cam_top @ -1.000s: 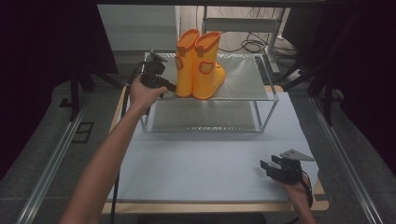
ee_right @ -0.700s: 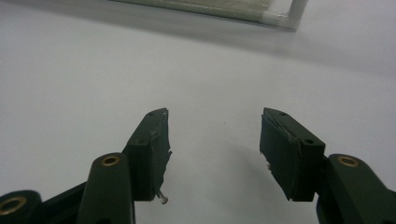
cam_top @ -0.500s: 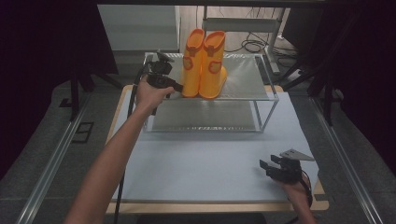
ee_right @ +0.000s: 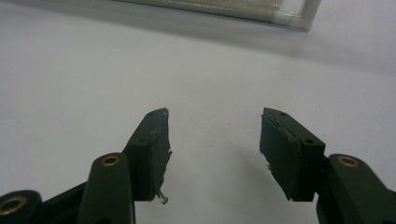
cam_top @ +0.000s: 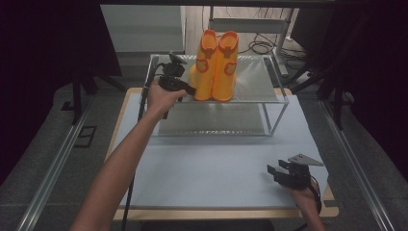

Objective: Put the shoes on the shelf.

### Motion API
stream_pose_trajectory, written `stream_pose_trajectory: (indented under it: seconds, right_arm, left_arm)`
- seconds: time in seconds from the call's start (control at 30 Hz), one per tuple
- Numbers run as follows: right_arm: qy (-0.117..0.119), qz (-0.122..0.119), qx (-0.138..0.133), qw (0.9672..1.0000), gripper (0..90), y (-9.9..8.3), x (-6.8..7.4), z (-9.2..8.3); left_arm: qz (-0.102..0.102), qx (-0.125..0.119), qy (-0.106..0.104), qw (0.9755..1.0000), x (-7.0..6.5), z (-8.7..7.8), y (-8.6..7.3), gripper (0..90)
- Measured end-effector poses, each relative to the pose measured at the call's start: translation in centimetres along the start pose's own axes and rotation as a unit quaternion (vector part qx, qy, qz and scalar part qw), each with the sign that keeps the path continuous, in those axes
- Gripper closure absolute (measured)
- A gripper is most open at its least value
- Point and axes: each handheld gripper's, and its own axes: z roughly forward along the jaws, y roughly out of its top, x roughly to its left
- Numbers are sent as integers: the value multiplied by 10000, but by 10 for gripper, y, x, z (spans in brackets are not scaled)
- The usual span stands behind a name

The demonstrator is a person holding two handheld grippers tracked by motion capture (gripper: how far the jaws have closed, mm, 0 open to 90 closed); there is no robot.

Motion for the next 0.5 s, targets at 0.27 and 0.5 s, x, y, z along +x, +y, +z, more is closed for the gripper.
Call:
stream_pose_trajectory:
  seconds: [0.27,0.5]
  right_arm:
    - [-7,-25,6,10000,419,0,0,1]
    - [-10,-4,20,10000,419,-1,-1,0]
  left_arm:
    - [-27,-25,-21,10000,4,-2,-2,860]
    - [-11,-128,-55,9999,9,-6,-6,750]
